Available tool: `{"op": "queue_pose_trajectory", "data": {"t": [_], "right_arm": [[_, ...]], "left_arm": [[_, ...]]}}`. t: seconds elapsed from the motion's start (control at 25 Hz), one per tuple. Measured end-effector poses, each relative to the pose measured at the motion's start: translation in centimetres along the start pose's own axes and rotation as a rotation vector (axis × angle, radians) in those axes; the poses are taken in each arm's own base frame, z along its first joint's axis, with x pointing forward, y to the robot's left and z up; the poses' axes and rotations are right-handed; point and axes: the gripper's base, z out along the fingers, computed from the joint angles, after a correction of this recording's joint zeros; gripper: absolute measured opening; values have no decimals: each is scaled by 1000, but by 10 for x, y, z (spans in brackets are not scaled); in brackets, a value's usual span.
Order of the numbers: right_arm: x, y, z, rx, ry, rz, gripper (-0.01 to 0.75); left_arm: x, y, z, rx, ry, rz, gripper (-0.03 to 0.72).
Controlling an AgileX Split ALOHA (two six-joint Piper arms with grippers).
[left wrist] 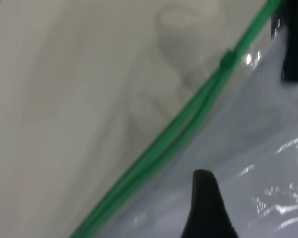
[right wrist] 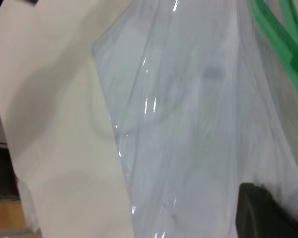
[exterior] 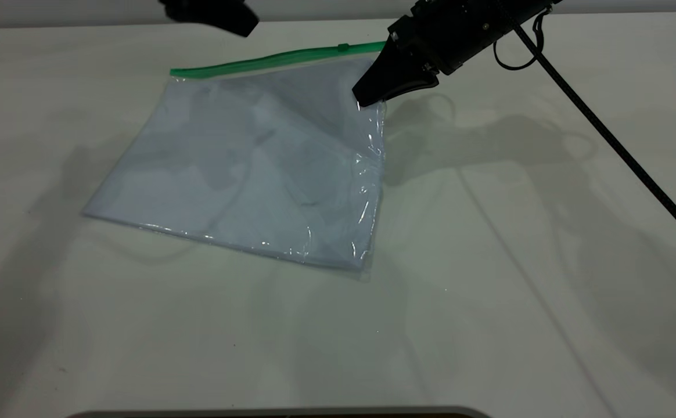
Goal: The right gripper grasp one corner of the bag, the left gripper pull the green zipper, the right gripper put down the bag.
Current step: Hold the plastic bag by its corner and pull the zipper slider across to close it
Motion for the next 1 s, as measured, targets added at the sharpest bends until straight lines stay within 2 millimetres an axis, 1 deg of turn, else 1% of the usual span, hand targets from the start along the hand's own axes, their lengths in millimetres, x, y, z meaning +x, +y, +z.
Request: {"op": "queue_pose_trajectory", "data": {"t": [0.28, 0.48, 0.64, 0.76, 1.0], "right_arm": [[-1, 7, 7, -11, 10, -185, 33], [-2, 17, 16, -30, 20, -307, 33], [-9, 27, 14, -42, 13, -357, 33], [-15, 35, 10, -58, 8, -381, 33], [-17, 45, 8, -110, 17, -395, 33]], "left_arm": [[-4, 6, 9, 92, -38, 7, 563], [-3, 2, 11, 145, -32, 13, 563], [-3, -3, 17, 165, -9, 34, 563], [-7, -8, 24, 180, -2, 63, 563], [-17, -14, 35, 148, 4, 143, 563]]}}
